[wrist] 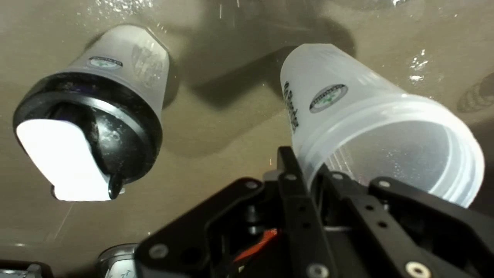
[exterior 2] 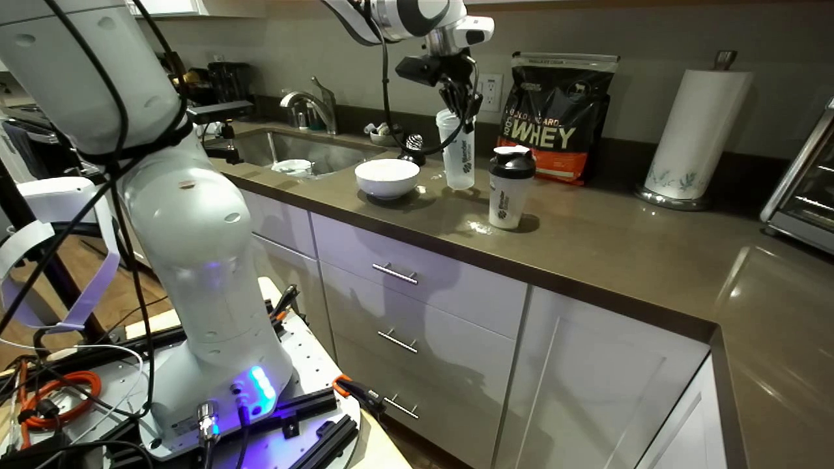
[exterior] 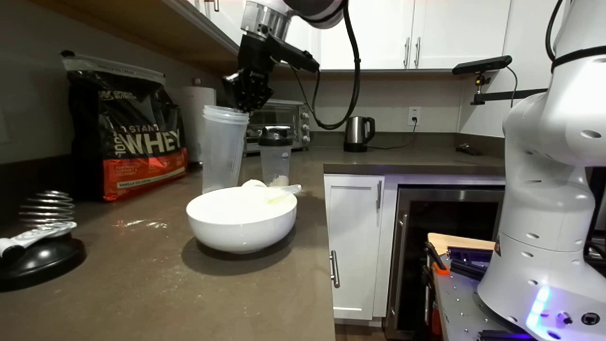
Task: Move the clear cup forward
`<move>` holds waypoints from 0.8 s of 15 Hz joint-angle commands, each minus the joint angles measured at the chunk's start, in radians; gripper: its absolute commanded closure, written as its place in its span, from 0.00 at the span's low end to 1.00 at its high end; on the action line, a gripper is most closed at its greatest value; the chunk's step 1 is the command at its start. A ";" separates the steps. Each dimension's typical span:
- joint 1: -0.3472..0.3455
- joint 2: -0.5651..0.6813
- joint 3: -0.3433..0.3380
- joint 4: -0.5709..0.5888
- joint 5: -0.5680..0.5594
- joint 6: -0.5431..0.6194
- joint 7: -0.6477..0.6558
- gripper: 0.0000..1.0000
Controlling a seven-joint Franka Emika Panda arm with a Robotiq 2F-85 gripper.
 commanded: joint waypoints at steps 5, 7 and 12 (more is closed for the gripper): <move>-0.027 0.089 -0.004 0.133 -0.062 -0.134 0.016 0.97; -0.024 0.112 -0.009 0.163 -0.073 -0.153 0.019 0.97; -0.018 0.167 -0.023 0.214 -0.095 -0.167 0.022 0.97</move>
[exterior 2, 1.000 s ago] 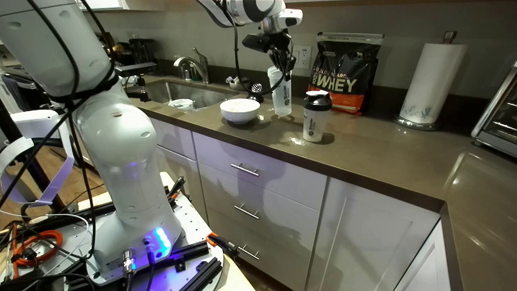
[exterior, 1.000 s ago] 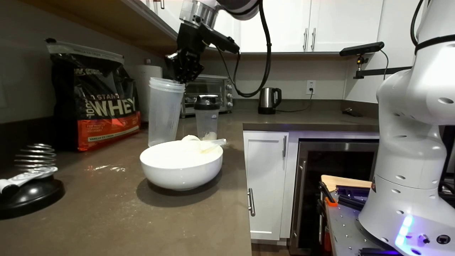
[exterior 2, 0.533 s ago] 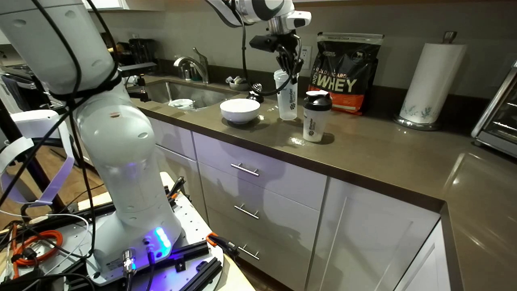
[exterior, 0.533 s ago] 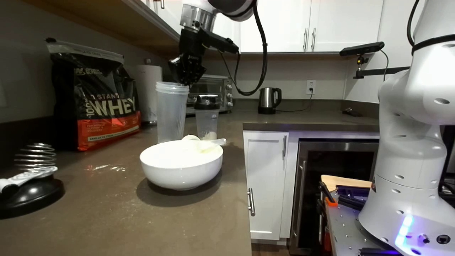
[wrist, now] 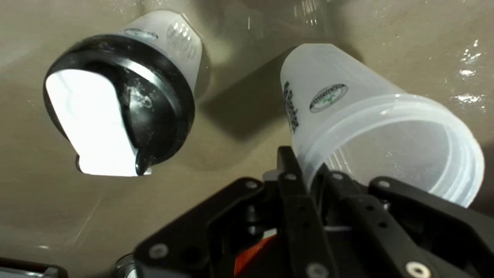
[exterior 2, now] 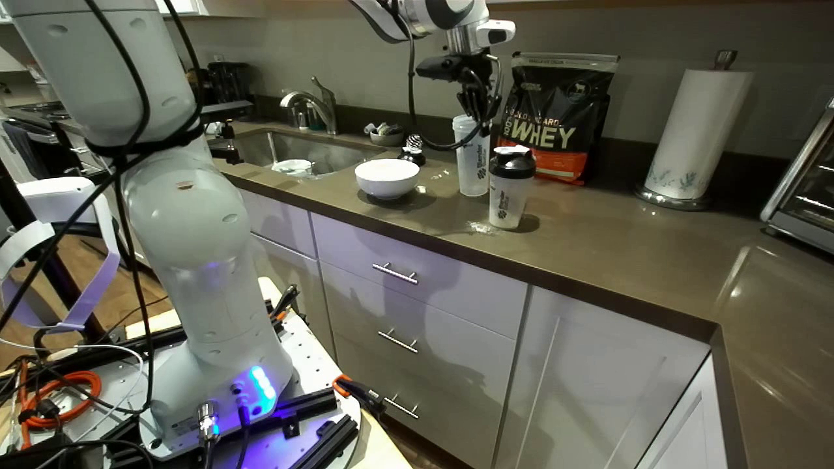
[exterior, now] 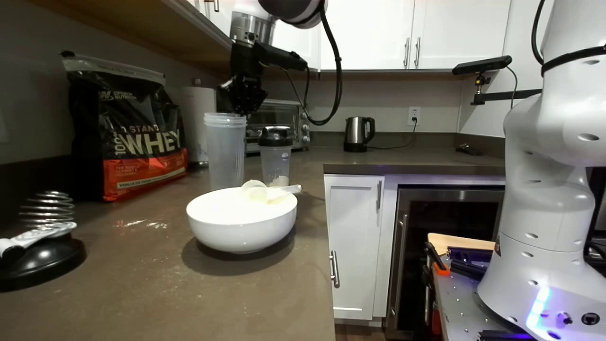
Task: Move the clear cup forward
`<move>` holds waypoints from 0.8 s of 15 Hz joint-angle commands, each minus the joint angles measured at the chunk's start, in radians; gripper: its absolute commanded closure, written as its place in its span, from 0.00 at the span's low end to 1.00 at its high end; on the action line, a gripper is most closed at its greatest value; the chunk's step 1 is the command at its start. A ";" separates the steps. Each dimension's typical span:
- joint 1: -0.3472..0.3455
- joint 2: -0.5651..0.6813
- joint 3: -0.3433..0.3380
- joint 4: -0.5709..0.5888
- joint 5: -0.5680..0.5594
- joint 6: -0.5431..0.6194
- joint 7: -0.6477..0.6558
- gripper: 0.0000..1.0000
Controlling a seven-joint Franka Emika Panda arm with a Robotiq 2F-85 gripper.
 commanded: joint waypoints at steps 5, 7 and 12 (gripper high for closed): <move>0.001 0.067 -0.027 0.070 -0.023 -0.036 0.018 0.97; 0.002 0.069 -0.034 0.074 -0.022 -0.038 0.018 0.97; 0.002 0.069 -0.044 0.074 -0.022 -0.043 0.017 0.97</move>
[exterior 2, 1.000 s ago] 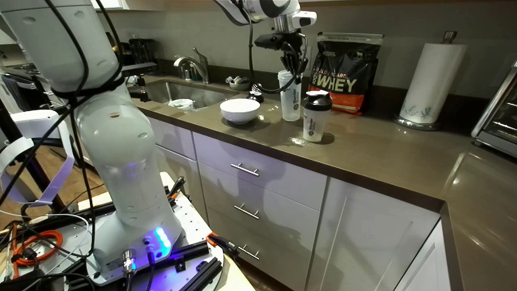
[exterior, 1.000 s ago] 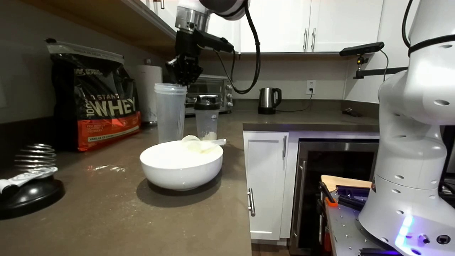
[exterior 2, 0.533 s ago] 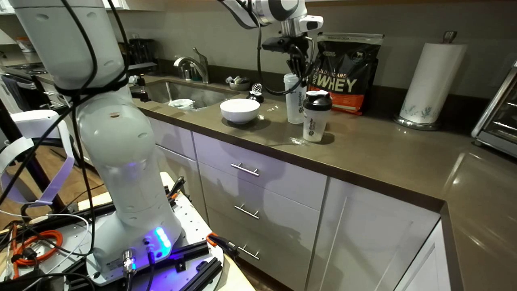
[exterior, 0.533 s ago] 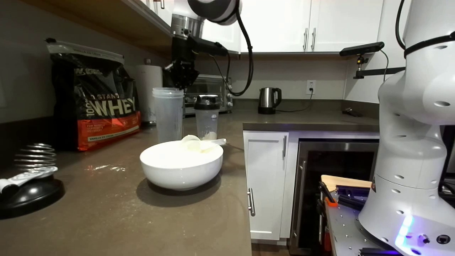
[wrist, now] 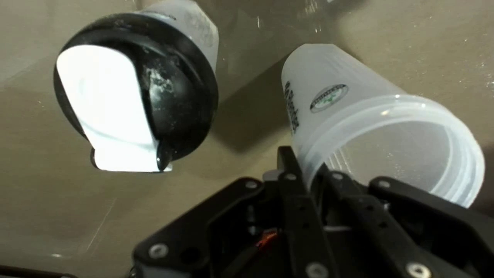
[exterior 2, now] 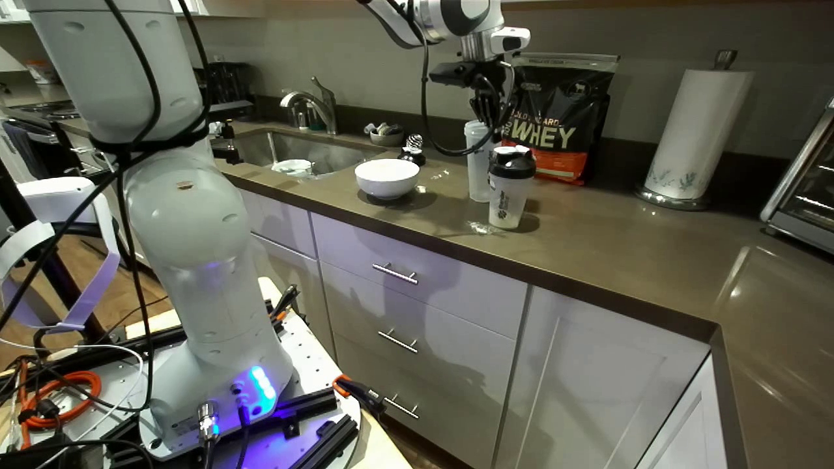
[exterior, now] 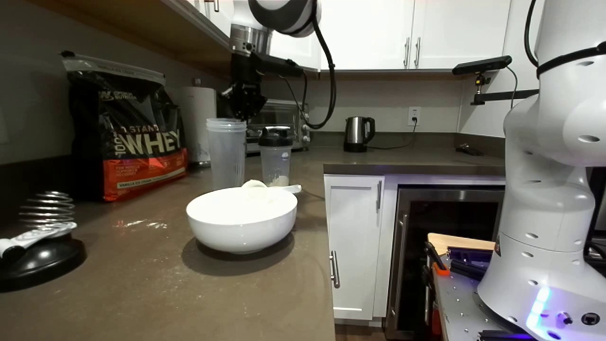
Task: Move the clear cup forward
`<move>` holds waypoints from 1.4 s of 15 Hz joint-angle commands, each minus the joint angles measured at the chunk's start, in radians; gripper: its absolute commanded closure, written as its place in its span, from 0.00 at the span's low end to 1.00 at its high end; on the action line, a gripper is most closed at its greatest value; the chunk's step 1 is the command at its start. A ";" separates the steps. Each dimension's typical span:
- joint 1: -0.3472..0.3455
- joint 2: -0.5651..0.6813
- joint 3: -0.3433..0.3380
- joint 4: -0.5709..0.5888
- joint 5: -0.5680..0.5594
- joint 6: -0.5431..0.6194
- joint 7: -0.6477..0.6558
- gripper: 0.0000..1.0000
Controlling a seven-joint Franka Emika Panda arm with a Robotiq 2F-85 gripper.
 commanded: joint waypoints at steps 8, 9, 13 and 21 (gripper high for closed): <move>0.012 -0.012 0.003 0.028 -0.015 -0.069 0.008 0.37; 0.015 -0.019 0.005 0.027 -0.016 -0.074 0.007 0.30; 0.029 -0.062 0.021 0.014 -0.023 -0.099 0.003 0.04; 0.040 -0.180 0.068 -0.035 -0.068 -0.111 0.002 0.00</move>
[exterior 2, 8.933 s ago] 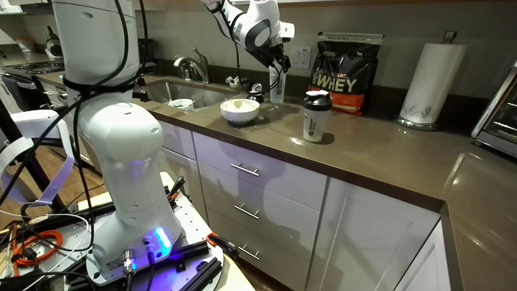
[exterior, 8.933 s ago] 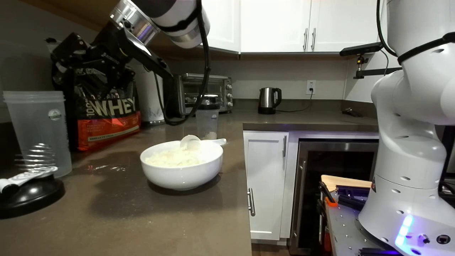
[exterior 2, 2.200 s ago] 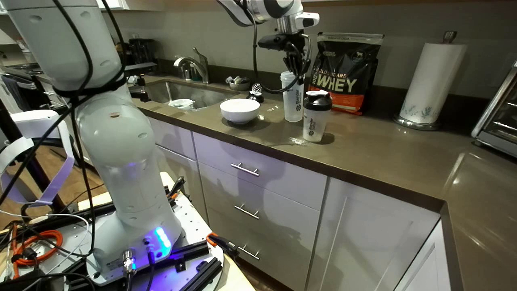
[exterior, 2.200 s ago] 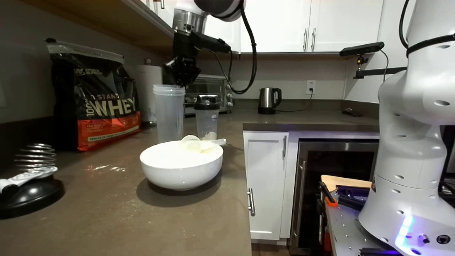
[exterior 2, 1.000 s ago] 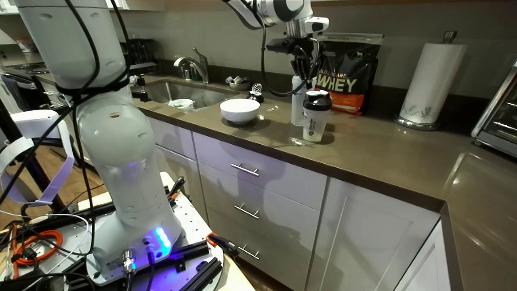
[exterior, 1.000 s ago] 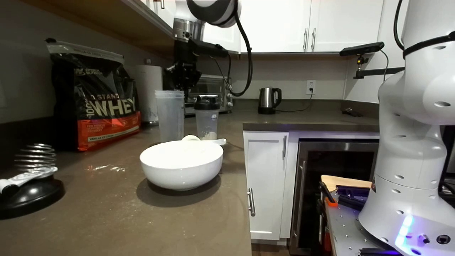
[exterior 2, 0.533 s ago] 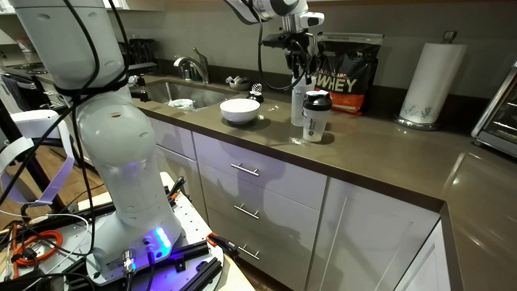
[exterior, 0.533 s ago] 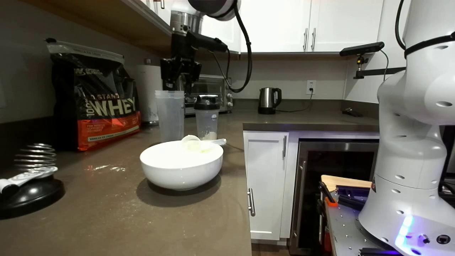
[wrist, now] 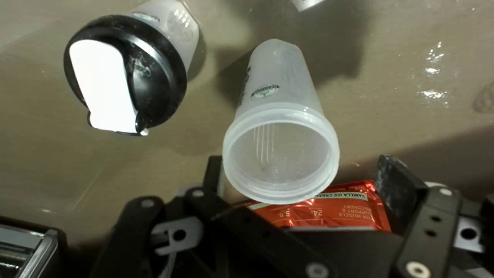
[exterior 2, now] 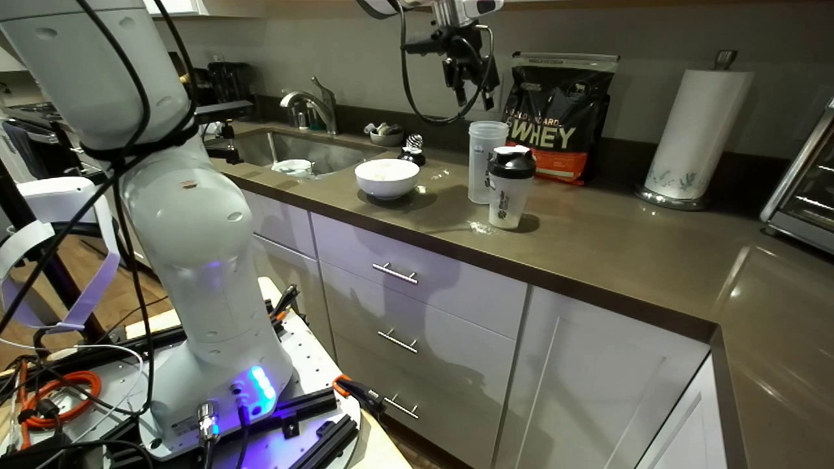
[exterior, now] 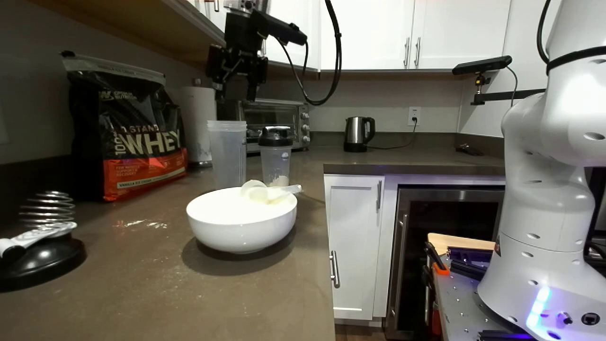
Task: Move the clear cup forward
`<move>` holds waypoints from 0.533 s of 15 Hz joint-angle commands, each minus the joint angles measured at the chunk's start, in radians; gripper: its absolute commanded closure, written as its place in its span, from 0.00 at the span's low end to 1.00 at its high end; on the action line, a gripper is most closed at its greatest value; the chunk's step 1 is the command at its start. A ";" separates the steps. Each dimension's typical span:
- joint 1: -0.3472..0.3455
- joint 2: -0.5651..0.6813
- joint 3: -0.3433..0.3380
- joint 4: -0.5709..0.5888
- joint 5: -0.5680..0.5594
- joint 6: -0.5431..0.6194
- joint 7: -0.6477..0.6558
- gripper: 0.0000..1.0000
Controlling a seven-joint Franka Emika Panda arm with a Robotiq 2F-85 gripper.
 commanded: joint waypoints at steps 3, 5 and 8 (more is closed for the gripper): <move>0.004 -0.118 0.028 -0.077 -0.016 -0.011 -0.014 0.00; 0.008 -0.146 0.034 -0.097 0.005 -0.007 -0.031 0.00; 0.017 -0.192 0.040 -0.127 0.036 -0.009 -0.050 0.00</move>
